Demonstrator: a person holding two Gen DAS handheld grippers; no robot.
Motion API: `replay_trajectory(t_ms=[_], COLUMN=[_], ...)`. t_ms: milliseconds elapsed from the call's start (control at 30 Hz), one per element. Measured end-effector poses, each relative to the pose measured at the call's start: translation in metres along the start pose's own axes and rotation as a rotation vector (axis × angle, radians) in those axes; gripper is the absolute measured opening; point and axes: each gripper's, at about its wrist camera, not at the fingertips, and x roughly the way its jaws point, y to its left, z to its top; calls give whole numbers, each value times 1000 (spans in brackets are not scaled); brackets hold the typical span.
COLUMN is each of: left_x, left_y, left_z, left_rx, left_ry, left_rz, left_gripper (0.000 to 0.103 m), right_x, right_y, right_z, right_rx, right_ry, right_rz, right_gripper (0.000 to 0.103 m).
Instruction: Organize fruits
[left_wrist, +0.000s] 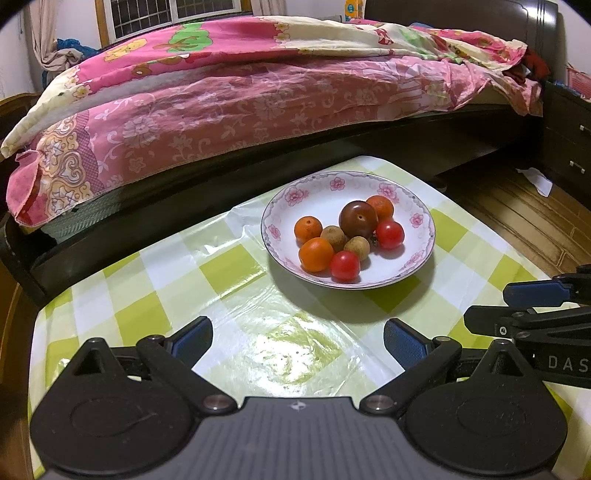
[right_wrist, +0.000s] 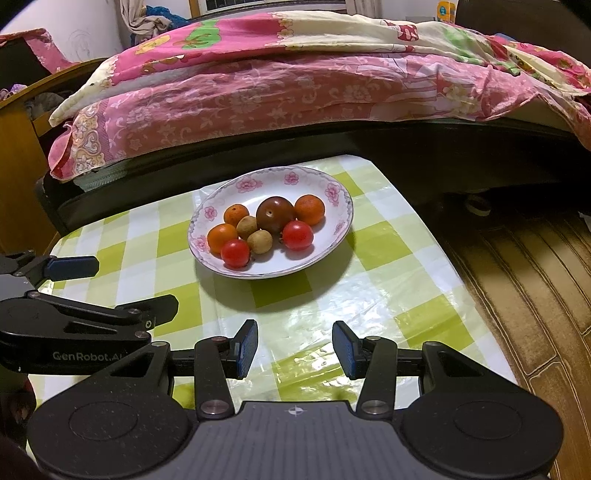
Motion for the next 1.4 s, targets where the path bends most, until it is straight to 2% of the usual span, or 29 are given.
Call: replay_trajectory(t_ms=[800, 1400], left_x=[-11, -41], left_y=[-2, -2], left_z=[-8, -30], left_rx=[-25, -64], left_ry=[3, 13], left_rz=[4, 27], left_gripper=[103, 103], right_x=[-7, -29], right_y=[5, 21], right_z=[-7, -28], right_rx=[20, 22], right_ry=[-7, 4], right_rz=[10, 40], right_gripper=[41, 42])
